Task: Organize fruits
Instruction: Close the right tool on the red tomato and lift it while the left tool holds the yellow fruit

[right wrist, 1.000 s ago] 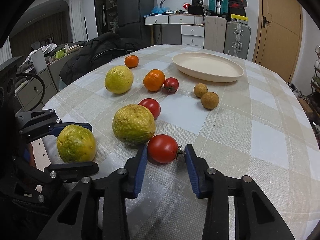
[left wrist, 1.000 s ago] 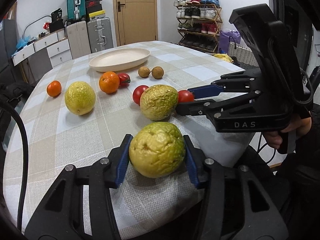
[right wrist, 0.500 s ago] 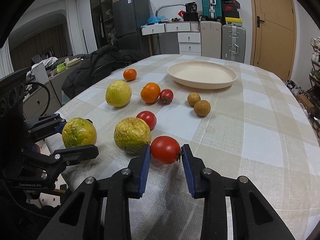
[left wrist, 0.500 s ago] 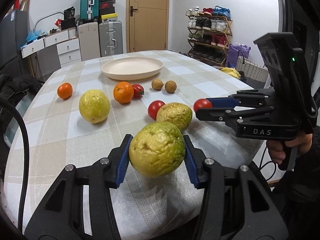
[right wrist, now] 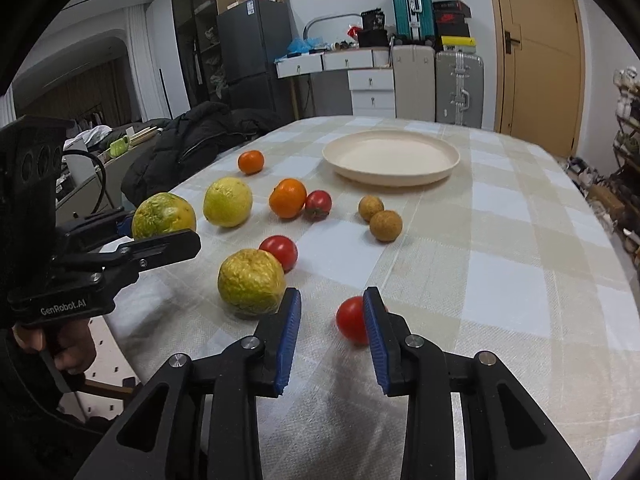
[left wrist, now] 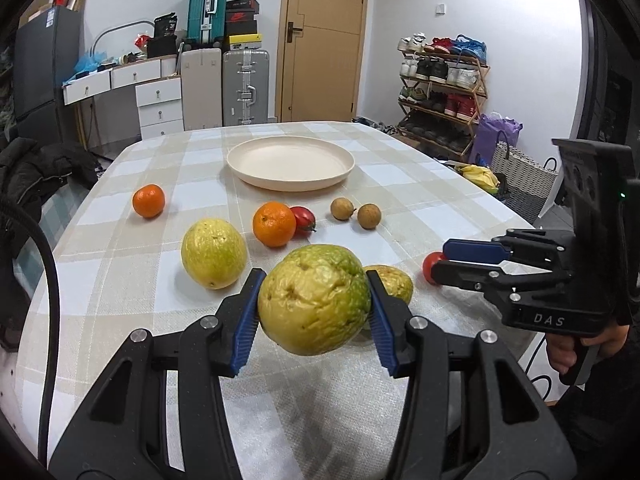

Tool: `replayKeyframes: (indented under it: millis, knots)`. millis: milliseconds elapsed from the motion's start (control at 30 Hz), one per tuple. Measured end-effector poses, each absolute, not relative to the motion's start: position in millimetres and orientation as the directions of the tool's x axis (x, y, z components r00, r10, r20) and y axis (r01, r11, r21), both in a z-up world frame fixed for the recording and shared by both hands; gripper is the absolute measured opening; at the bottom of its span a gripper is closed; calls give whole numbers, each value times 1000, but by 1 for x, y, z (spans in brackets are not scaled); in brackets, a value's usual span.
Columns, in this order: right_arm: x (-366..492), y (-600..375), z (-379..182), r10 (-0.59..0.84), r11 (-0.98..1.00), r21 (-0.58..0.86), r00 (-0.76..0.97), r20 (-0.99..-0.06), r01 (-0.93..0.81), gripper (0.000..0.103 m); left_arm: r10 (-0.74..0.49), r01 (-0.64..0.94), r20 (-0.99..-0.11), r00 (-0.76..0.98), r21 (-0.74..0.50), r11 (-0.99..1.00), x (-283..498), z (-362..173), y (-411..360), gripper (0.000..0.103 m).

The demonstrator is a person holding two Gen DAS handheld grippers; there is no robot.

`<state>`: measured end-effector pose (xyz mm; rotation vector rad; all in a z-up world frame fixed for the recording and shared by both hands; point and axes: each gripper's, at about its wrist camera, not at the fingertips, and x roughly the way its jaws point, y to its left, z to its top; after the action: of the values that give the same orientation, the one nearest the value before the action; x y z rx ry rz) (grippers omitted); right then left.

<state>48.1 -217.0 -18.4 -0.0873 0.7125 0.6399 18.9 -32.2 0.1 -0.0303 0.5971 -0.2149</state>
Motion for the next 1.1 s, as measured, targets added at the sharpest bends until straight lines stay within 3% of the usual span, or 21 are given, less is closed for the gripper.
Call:
replayKeyframes:
  millis: [167, 300, 967, 1067, 1100]
  knots:
    - [50, -217, -22, 486, 822, 109, 589, -646, -559, 45, -211, 185, -559, 802, -103, 977, 21, -2, -29, 46]
    - [58, -217, -33, 452, 839, 109, 572, -685, -533, 45, -208, 176, -557, 804, -111, 978, 22, -1, -27, 46]
    - [89, -198, -37, 422, 840, 111, 509, -750, -532, 41, -207, 169, -563, 800, -120, 978, 53, 5, -33, 46]
    - [92, -196, -37, 423, 838, 107, 512, -748, -535, 37, -208, 174, -558, 803, -114, 978, 56, 8, -35, 47]
    - [92, -194, -37, 422, 837, 104, 512, -748, -538, 31, -208, 175, -557, 804, -113, 978, 58, 9, -35, 47]
